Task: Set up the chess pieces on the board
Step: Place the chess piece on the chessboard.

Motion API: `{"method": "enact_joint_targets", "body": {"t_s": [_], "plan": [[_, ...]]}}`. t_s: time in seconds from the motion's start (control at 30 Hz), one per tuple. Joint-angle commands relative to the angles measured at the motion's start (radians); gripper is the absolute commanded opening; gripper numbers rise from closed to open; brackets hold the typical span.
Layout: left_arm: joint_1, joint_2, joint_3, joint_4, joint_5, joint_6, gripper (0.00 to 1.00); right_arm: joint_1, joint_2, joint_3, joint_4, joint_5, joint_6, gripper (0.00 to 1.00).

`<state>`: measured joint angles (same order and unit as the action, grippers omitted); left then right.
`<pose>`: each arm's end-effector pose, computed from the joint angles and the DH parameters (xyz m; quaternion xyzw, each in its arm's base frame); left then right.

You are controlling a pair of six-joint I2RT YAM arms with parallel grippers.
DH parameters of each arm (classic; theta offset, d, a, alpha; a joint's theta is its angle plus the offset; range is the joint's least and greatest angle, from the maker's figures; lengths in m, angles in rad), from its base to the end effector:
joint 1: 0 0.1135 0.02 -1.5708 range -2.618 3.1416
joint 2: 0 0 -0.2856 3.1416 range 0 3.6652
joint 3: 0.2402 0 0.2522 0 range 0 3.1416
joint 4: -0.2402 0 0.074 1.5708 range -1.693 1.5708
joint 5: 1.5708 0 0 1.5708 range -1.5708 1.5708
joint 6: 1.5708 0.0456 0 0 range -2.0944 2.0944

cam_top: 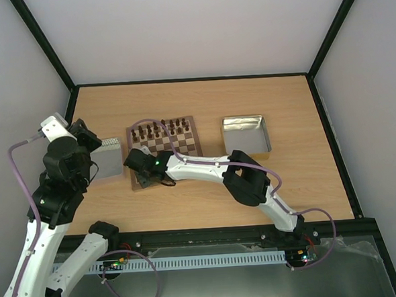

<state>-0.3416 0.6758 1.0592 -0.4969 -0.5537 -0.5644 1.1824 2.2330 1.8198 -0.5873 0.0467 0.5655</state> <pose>0.1154 -0.0156 0.4267 -0.2606 0.6930 -0.0970 0.6652 0.1946 0.4699 0.1947 -0.2850 0.9161 0.2013 0.1977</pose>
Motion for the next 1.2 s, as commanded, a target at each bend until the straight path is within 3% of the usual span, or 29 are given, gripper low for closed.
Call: {"method": "enact_joint_targets", "body": {"t_s": [0.0,0.13,0.27,0.43,0.57,0.8,1.17], "plan": [[0.004,0.008,0.013,-0.006,0.008,0.008,0.06,-0.001,-0.094,0.009,-0.014,0.011,0.029,0.38],[0.004,0.013,0.017,-0.007,0.047,0.000,0.06,-0.009,-0.222,-0.086,0.053,0.007,0.051,0.41],[0.004,0.020,-0.006,0.007,0.165,-0.028,0.07,-0.032,-0.405,-0.309,0.226,0.013,0.049,0.44],[0.004,0.059,-0.083,0.097,0.534,-0.119,0.08,-0.093,-0.670,-0.651,0.520,-0.041,0.030,0.45],[0.004,0.095,-0.172,0.247,0.804,-0.259,0.09,-0.098,-0.839,-0.820,0.719,-0.018,-0.008,0.52],[0.003,0.153,-0.211,0.412,1.033,-0.423,0.10,-0.099,-0.948,-0.845,0.775,0.031,-0.014,0.59],[0.002,0.208,-0.214,0.449,1.078,-0.502,0.11,-0.092,-0.899,-0.740,0.750,-0.053,-0.096,0.60]]}}
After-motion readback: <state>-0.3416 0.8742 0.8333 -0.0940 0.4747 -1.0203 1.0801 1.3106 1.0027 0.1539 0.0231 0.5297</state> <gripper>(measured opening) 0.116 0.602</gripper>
